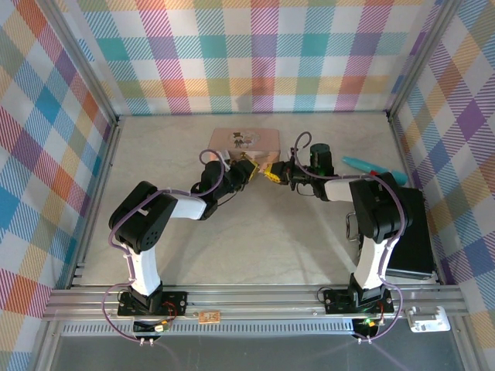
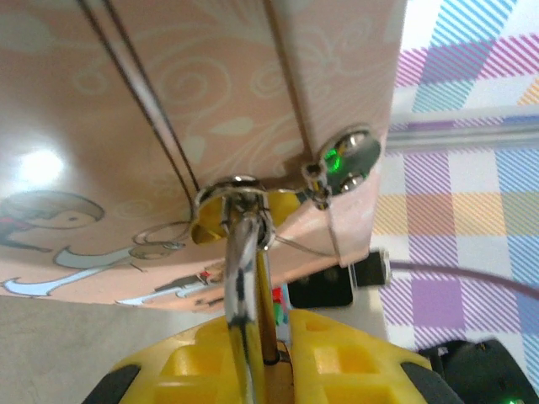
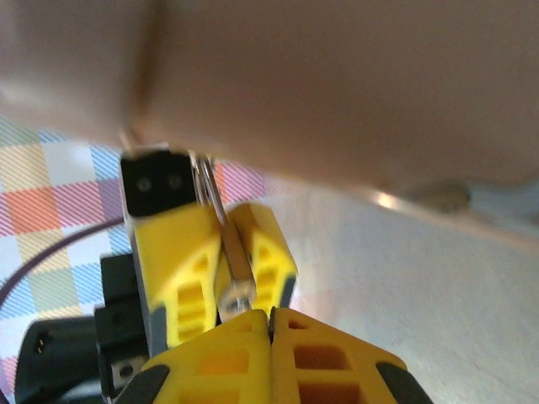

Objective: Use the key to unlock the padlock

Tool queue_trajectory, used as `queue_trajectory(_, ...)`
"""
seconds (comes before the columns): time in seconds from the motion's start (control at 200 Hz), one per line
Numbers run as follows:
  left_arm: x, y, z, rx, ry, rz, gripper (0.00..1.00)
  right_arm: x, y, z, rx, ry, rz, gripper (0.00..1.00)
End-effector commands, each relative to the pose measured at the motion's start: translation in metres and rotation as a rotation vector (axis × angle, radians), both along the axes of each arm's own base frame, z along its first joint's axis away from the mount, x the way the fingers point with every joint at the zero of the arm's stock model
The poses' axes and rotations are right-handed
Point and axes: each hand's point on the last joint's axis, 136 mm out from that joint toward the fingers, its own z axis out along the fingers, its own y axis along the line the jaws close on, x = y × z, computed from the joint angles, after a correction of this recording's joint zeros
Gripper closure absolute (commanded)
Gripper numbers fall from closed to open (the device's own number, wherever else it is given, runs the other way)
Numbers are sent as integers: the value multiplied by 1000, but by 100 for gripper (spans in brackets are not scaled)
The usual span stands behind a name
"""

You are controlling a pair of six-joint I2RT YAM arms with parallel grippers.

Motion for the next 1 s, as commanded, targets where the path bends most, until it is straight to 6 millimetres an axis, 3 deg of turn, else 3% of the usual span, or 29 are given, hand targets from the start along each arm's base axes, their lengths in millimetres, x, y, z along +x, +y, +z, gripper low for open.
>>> queue_trajectory(0.0,-32,-33,56,-120,-143,-186,100,10,9,12,24,-33,-8,100)
queue_trajectory(0.245,-24,-25,49,-94,-126,-112,100,-4,15,8,39,27,-5,100)
queue_trajectory(0.585,-6,30,4,245,-10,168,100,-22,-2,-24,-89,60,-44,100)
queue_trajectory(0.73,-16,49,-9,307,19,214,100,-12,-3,-32,-153,25,-39,100)
queue_trajectory(0.995,-42,66,-37,391,90,247,100,14,8,-34,-171,-38,-18,100)
